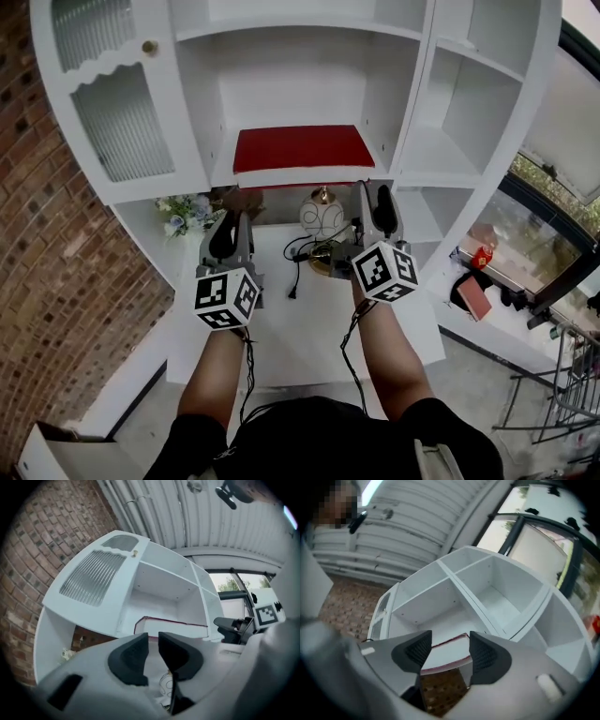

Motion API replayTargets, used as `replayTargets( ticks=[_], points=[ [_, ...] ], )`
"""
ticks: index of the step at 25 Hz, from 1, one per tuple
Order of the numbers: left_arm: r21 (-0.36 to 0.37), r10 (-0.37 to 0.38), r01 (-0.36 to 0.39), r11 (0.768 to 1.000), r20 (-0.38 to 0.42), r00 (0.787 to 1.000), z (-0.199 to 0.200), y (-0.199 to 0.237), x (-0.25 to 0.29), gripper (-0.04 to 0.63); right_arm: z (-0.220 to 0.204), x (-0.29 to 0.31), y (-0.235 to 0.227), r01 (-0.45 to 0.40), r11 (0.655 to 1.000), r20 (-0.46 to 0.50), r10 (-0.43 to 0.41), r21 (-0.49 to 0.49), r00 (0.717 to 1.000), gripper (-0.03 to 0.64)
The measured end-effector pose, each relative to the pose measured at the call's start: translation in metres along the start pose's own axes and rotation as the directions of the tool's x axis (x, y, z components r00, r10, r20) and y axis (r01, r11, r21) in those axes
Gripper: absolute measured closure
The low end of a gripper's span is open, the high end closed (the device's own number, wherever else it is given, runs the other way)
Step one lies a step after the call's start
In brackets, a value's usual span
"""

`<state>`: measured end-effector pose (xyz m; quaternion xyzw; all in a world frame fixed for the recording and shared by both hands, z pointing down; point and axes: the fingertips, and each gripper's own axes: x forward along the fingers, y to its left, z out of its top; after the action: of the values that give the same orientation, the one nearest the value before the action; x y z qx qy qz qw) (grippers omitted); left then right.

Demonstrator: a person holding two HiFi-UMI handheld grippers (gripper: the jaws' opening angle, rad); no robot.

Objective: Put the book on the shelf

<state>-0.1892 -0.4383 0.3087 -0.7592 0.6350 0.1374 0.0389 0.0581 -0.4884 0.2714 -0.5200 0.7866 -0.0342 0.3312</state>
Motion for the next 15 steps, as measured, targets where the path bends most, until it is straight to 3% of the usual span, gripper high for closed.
replayTargets(
  ticks=[3,7,15],
  points=[
    [0.084,-0.008,0.009,0.996,-0.009,1.000,-0.007,-0.014,-0.013,0.601,-0.007,-0.022,0.013,-0.026,0.988,-0.030,0.021,-0.154,0.999,0.499],
    [0.113,-0.040,0.045,0.993,-0.048,0.998,-0.024,-0.029,-0.032,0.598,-0.028,-0.050,0.016,-0.007,0.971,-0.088,-0.014,-0.238,0.996,0.607],
    [0.093,-0.047,0.062,0.994,-0.156,0.987,-0.073,-0.035,-0.071,0.597,-0.083,-0.101,0.021,-0.071,0.960,-0.261,-0.002,-0.270,0.965,0.607]
  ],
)
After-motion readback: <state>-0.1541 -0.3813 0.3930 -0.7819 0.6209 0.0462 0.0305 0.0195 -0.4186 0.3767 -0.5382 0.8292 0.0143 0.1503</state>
